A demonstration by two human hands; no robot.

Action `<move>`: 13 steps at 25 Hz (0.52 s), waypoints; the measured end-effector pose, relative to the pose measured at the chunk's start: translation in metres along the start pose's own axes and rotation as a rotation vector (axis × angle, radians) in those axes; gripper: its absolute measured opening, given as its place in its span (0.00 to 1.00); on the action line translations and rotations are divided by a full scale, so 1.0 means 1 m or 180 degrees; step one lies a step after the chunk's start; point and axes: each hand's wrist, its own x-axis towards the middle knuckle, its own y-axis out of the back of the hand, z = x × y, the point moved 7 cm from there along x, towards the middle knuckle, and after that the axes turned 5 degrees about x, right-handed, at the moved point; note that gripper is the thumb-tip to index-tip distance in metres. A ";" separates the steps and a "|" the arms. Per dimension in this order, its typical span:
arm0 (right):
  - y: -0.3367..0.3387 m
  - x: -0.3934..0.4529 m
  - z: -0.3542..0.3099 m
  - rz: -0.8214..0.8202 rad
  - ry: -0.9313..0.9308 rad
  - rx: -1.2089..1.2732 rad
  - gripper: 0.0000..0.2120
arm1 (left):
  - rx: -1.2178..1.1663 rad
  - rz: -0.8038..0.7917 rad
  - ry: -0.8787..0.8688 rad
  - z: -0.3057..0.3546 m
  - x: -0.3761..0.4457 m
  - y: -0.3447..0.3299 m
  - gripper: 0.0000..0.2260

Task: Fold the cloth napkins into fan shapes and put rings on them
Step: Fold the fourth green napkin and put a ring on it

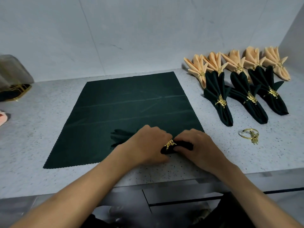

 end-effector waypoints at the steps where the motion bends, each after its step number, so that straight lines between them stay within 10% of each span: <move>1: 0.000 -0.001 0.000 0.0042 0.0001 -0.0004 0.08 | 0.0069 0.0082 0.0012 0.003 0.004 0.000 0.12; 13: -0.001 -0.013 -0.016 0.0645 -0.0548 -0.0032 0.05 | 0.1057 0.0323 -0.0486 -0.008 0.014 0.017 0.10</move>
